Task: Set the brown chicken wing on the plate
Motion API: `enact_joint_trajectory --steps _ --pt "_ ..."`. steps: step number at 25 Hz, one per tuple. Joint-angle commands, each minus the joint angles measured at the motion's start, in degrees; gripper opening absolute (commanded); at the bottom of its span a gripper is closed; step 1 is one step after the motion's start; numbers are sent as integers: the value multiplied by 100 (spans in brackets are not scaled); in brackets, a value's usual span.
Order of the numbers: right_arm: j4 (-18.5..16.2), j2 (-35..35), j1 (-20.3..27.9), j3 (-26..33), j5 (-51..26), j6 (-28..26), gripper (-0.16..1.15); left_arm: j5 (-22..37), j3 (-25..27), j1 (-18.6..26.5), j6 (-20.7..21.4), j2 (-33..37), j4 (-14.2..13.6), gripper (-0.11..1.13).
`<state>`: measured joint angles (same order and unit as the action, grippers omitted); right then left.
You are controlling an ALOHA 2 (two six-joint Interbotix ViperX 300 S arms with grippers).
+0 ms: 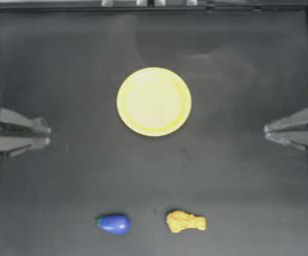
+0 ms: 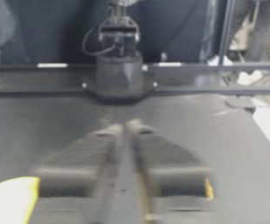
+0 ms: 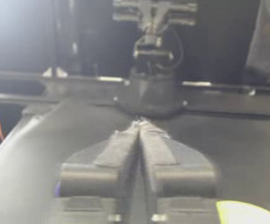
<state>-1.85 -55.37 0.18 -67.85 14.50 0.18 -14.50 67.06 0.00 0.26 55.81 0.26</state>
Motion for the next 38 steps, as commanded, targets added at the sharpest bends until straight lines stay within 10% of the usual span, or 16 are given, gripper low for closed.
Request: enact_joint_trajectory --steps 1,8,21,38 --pt "9 44 0 70 0 0 107 -18 -132 9 18 -88 0 109" --pt "132 53 9 281 -703 -9 98 220 -202 9 18 -97 9 99" --pt "545 1450 -123 2347 -4228 -97 98 334 -211 88 -9 -97 35 101" --pt "-712 3727 -1169 4043 -5915 -1872 98 457 -211 255 -9 -132 79 101"
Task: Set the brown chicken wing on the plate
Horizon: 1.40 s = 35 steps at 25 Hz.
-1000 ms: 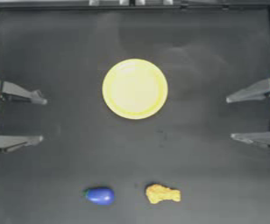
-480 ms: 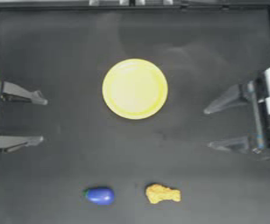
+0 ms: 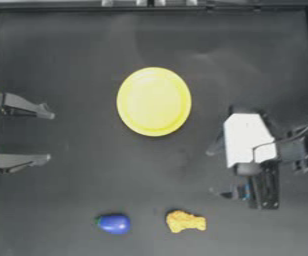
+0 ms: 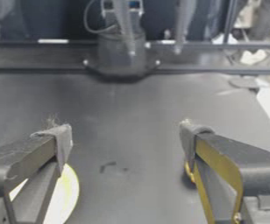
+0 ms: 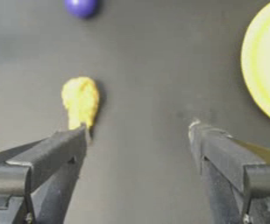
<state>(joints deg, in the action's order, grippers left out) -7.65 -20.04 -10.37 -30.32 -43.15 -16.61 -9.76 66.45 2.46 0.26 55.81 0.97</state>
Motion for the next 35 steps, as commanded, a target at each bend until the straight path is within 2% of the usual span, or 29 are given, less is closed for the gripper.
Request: enact_joint_trajectory --steps 1,7,11,15,22,27,35 --pt "-132 316 -149 352 -220 -272 98 -18 -149 9 -9 -132 9 101" --pt "-114 1002 -352 712 -422 -475 98 -18 -149 53 -18 -132 9 101" --pt "-70 1283 -457 844 -431 -536 98 0 -149 62 -26 -132 9 101" --pt "-132 1494 -571 879 -413 -826 98 9 -141 62 -26 -132 9 101" --pt "-369 1907 -694 923 -352 -1169 98 18 -132 70 -26 -132 9 101" --pt "-563 2241 -729 1046 -220 -1213 98 18 -132 79 -26 -132 9 101" --pt "-360 2566 -809 1072 149 -1222 98 18 -132 79 -26 -132 9 101"
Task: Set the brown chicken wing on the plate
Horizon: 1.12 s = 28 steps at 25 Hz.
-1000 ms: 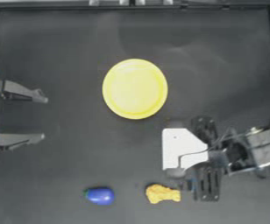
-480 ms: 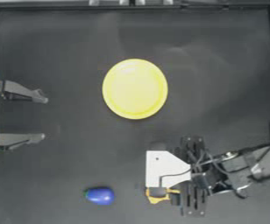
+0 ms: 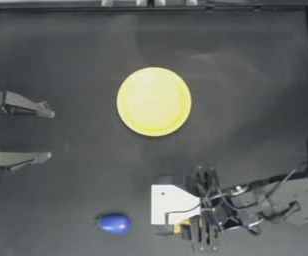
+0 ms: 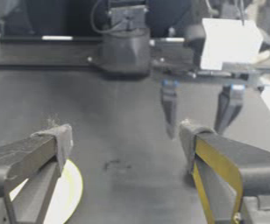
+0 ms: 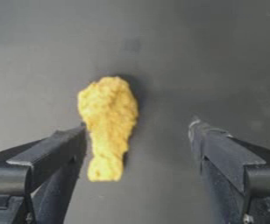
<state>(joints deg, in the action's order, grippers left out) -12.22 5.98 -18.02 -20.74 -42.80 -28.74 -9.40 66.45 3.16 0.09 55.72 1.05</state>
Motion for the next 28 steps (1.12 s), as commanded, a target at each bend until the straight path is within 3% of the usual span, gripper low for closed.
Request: enact_joint_trajectory --steps 1,28 --pt "132 -18 -35 88 149 0 98 -26 -141 9 -9 -132 0 101" --pt "352 738 -44 -26 694 -9 96 -26 -149 9 -26 -123 9 101"
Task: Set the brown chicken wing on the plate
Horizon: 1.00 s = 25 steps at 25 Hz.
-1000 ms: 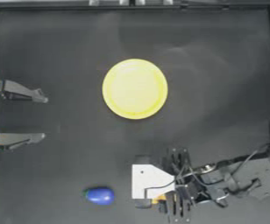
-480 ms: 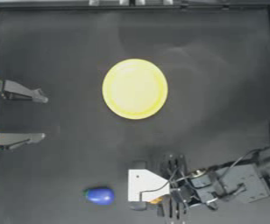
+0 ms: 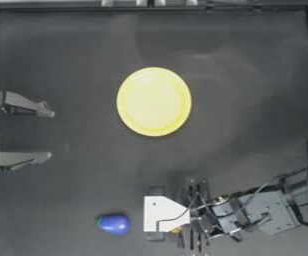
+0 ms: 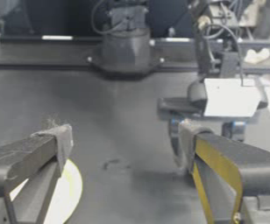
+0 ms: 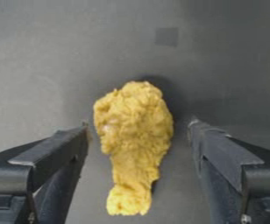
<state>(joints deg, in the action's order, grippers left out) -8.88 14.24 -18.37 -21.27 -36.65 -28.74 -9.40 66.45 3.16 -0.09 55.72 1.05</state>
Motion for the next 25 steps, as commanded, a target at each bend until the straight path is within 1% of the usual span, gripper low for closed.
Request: enact_joint_trajectory --steps 1,3,4,8,9,10,14,17,21,25 --pt "18 -88 -9 26 97 0 96 -26 -158 9 -9 -123 0 101" --pt "18 -88 -18 26 97 -9 91 -18 -167 9 -9 -123 0 101" --pt "9 -88 -9 18 105 0 85 -26 -167 9 -9 -123 18 101" --pt "-26 -105 -9 -9 97 0 53 -26 -185 9 -9 -123 62 101" --pt "-26 -123 -9 -18 105 0 46 -18 -193 9 -9 -123 70 101" --pt "-26 -149 -18 -26 97 9 43 -18 -193 9 -9 -132 70 101" --pt "-114 -378 -9 -79 97 9 43 9 -193 9 0 -167 70 101" --pt "-281 -668 18 -158 105 -9 43 9 -193 9 0 -202 62 101" --pt "-448 -1134 202 -334 114 9 42 9 -193 0 0 -220 70 101" --pt "-677 -1503 492 -475 114 132 42 9 -193 9 0 -246 70 101"
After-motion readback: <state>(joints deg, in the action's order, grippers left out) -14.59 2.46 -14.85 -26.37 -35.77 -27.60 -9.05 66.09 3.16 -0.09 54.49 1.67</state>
